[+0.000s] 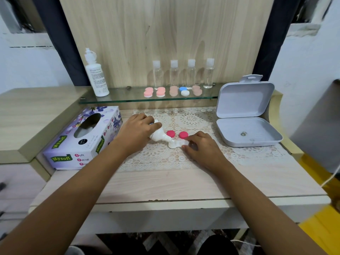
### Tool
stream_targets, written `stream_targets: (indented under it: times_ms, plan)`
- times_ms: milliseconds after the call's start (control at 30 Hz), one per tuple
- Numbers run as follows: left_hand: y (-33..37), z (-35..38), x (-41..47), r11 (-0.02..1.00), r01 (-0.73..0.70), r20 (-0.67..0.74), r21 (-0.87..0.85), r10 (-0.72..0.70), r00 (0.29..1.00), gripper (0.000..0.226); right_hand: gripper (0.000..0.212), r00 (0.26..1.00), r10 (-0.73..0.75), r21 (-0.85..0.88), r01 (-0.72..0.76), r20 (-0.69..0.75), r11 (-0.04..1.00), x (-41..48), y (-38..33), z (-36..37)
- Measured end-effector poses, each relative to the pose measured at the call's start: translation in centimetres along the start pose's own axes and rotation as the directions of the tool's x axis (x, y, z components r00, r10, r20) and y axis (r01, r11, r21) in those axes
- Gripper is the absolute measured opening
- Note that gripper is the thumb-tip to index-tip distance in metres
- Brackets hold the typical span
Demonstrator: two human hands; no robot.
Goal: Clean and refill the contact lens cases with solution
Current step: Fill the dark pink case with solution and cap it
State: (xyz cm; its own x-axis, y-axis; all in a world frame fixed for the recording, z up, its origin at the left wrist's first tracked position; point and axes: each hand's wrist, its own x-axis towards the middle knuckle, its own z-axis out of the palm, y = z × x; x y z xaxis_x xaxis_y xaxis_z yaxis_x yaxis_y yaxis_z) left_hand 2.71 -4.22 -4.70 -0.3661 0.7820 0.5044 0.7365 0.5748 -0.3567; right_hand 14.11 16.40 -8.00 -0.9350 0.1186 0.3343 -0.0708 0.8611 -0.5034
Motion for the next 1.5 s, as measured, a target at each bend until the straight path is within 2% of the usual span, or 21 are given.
stream_targets:
  times_ms: [700, 1100, 1500]
  plan:
    - [0.6, -0.3, -0.3, 0.997, 0.054, 0.017, -0.06, -0.054, 0.998, 0.057, 0.03, 1.0, 0.009, 0.034, -0.009, -0.004, 0.999, 0.1, 0.2, 0.1]
    - [2.0, -0.4, 1.1, 0.995, 0.018, -0.011, -0.1, -0.019, 1.0, 0.053, 0.026, 1.0, 0.012, 0.114, -0.016, 0.028, 0.993, 0.4, 0.4, -0.1]
    - [2.5, 0.1, 1.8, 0.997, -0.016, -0.024, -0.08, 0.014, 1.0, 0.053, 0.022, 0.999, 0.019, 0.123, -0.025, 0.05, 0.992, 0.6, 0.6, -0.2]
